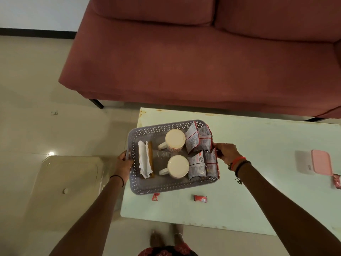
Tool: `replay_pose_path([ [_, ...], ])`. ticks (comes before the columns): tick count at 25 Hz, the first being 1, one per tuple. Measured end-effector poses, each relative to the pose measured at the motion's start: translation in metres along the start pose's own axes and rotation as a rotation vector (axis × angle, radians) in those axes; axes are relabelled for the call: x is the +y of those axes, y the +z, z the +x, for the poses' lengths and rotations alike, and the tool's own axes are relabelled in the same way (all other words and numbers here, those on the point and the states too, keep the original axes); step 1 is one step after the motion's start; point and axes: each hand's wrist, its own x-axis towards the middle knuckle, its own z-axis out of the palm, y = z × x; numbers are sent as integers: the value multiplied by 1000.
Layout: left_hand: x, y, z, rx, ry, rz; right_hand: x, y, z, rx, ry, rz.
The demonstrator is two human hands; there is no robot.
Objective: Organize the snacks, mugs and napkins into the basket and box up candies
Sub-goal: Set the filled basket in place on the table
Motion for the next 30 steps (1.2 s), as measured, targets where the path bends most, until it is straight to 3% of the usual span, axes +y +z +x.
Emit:
replay_pose_path([
  [16, -58, 5, -168, -92, 82, 130, 87, -141, -146, -11, -35, 77],
  [24, -76, 84, -206, -79, 144, 189, 101, -237, -143, 44, -19, 99],
  [30, -95, 174, -222, -42, 133, 219, 95, -314, -99, 99, -11, -78],
])
